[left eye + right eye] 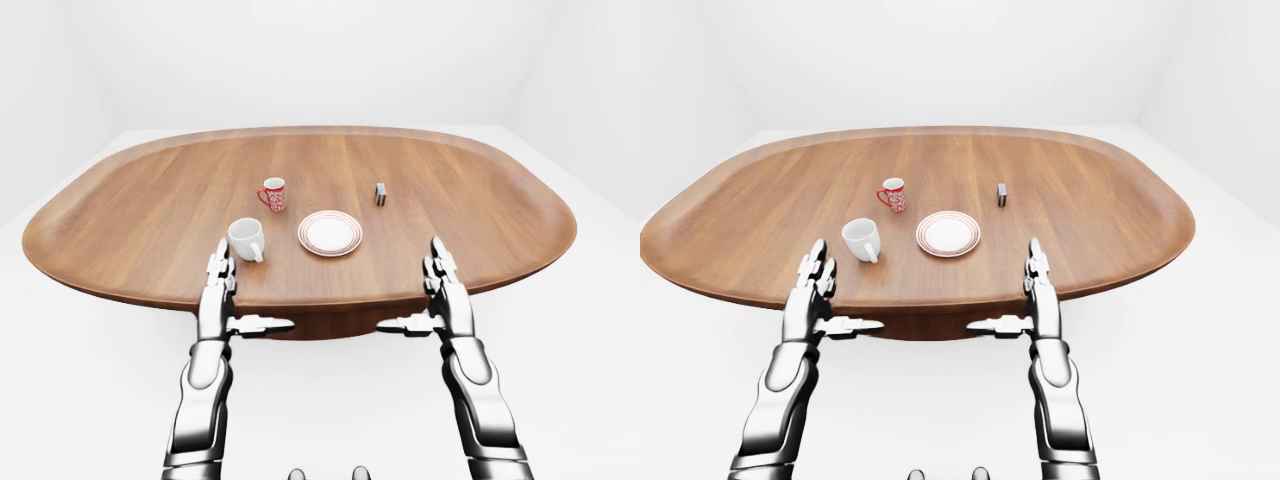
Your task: Put the white mug on the plate.
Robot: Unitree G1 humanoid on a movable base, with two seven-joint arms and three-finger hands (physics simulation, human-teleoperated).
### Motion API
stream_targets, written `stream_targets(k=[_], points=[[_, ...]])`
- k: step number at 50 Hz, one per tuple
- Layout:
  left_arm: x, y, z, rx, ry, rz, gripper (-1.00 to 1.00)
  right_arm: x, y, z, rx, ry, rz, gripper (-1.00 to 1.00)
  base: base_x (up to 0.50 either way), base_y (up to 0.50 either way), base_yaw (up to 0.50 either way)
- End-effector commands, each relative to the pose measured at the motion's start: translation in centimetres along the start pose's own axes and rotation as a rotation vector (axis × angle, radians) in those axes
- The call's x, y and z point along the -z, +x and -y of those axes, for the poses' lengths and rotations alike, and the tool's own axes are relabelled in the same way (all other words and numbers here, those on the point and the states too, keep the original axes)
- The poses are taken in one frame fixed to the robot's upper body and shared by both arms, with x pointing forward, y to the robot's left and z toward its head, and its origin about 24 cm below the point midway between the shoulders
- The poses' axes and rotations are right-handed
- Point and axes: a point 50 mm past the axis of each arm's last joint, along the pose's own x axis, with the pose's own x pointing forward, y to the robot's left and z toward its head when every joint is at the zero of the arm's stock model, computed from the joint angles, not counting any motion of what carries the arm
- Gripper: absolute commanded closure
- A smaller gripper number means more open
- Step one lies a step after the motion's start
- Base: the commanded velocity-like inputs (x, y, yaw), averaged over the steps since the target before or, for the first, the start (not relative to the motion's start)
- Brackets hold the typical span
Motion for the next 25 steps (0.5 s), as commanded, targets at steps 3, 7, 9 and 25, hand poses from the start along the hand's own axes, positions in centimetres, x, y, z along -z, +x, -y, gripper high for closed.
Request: stream_targets(k=[3,7,9,25], points=[[-6.1,0.0,-5.3,-0.168,0.005,0.219,-1.00,-8.4,-2.6,4.6,0.174,-0.061,0.337,-1.00,0.00,0.00,0.00],[-8.6,-0.8,-8.6,-0.311,0.041,0.321,-1.00,-11.0,-4.8,6.7,0.260,-0.097,0.450,-1.00,0.00,0.00,0.00],[-9.6,-1.3,-9.3,-0.346,0.033,0.366,-1.00,-11.4,-5.5,7.3,0.282,-0.096,0.473,-1.00,0.00,0.00,0.00],[-15.2,-5.8,-13.6,-0.588,-0.041,0.642,-1.00,-15.4,-10.5,9.9,0.389,-0.128,0.679,-1.00,0.00,0.00,0.00]])
